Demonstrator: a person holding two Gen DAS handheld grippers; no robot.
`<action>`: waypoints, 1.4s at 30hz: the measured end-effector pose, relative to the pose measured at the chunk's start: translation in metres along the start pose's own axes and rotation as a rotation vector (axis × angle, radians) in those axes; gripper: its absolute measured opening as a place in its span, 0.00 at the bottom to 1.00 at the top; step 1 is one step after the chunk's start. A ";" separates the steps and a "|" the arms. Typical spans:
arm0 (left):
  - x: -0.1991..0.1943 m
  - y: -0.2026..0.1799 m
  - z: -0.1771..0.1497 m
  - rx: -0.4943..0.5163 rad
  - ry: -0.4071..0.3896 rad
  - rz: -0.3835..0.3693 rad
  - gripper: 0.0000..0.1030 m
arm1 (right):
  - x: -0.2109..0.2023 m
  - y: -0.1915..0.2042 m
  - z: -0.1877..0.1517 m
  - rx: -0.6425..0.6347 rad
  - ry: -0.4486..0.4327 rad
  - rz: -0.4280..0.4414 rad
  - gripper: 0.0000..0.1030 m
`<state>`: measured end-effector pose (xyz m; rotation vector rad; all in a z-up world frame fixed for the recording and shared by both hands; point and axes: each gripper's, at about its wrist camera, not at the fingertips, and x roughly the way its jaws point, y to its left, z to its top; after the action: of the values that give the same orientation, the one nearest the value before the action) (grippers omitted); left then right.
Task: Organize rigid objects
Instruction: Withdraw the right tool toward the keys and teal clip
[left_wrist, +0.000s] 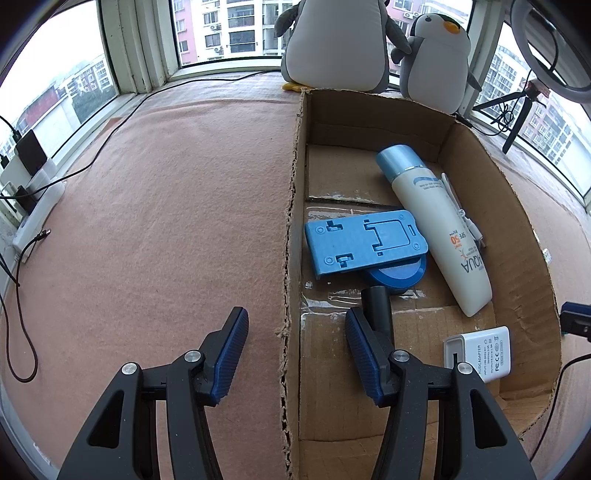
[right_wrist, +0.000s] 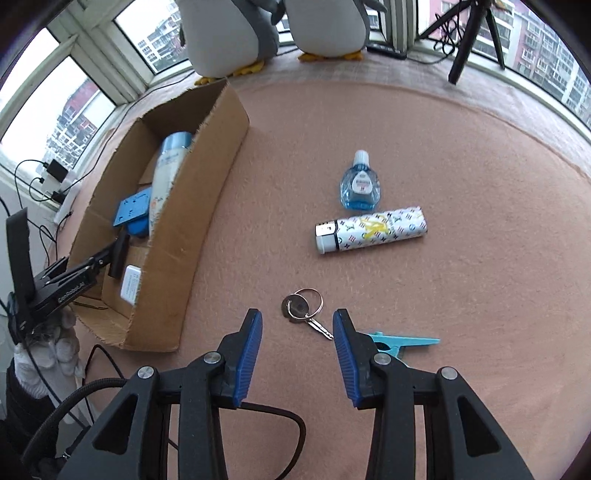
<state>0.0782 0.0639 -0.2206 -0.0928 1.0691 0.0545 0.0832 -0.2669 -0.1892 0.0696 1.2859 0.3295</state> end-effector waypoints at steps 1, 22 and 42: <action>0.000 0.001 -0.001 0.000 0.000 -0.002 0.57 | 0.003 -0.001 -0.001 0.009 0.008 0.002 0.35; 0.002 0.005 -0.002 -0.001 0.000 -0.016 0.57 | 0.019 0.006 0.009 0.041 0.019 -0.037 0.13; 0.002 0.005 -0.001 -0.007 -0.003 -0.025 0.58 | 0.015 0.030 0.007 -0.055 -0.019 -0.072 0.02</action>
<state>0.0774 0.0691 -0.2231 -0.1124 1.0644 0.0362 0.0870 -0.2330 -0.1937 -0.0198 1.2566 0.3011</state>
